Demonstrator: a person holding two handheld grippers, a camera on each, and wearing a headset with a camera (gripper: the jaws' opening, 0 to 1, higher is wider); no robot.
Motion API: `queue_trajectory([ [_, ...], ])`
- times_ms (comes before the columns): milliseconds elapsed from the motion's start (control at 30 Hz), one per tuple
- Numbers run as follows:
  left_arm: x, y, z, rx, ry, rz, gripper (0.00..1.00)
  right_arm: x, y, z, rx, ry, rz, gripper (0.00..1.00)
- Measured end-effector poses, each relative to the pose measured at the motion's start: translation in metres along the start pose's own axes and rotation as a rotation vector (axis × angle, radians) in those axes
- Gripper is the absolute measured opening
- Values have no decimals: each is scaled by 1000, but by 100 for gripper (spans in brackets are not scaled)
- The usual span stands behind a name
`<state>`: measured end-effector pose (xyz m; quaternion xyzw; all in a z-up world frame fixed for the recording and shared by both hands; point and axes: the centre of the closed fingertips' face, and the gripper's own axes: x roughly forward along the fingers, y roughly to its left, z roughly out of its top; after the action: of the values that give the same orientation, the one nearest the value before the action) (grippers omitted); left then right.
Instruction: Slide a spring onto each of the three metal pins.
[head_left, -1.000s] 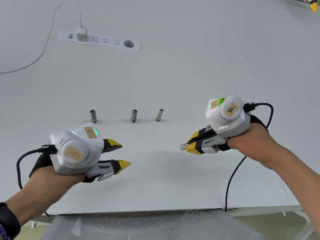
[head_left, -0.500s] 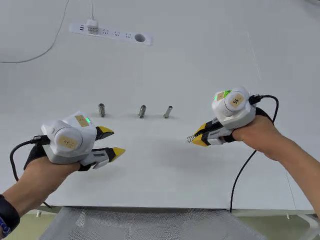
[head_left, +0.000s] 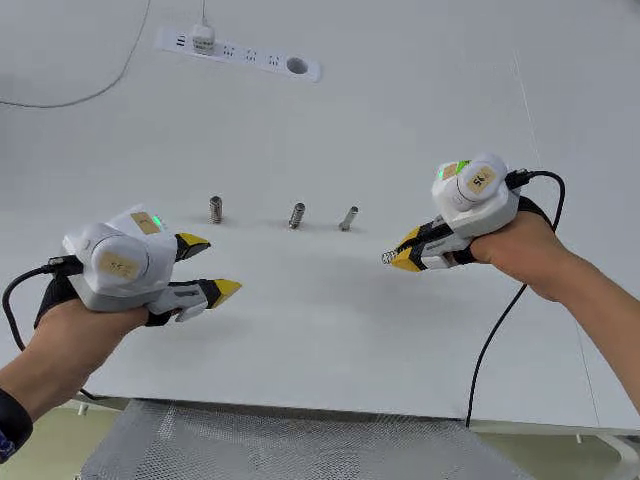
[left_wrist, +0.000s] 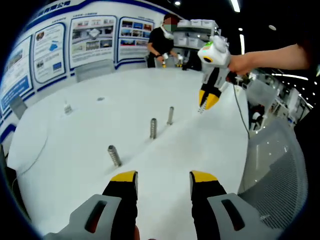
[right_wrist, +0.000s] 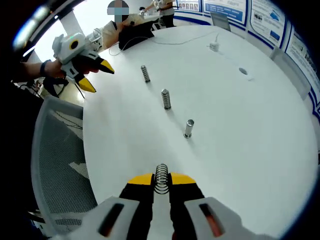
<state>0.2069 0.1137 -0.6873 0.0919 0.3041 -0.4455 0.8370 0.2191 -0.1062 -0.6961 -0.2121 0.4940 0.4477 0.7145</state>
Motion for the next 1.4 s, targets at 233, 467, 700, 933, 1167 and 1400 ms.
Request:
queue_trajectory([
  [233, -6, 9, 3, -41, -15, 26, 49, -1, -12, 12, -15, 2, -13, 12],
  [467, -11, 16, 5, -57, -21, 49, 56, 1, -19, 17, -28, 19, -12, 12],
  [700, -14, 19, 6, -75, -27, 54, 60, 4, -29, 27, -39, 26, -18, 12],
  [933, -10, 19, 10, -95, -36, 46, 64, 6, -36, 37, -58, 27, -19, 12],
  [1167, -2, 13, 13, -94, -38, 28, 66, 9, -48, 43, -71, 31, -18, 13],
  [1400, 0, 10, 11, -94, -30, 15, 67, 16, -50, 47, -86, 40, -10, 13],
])
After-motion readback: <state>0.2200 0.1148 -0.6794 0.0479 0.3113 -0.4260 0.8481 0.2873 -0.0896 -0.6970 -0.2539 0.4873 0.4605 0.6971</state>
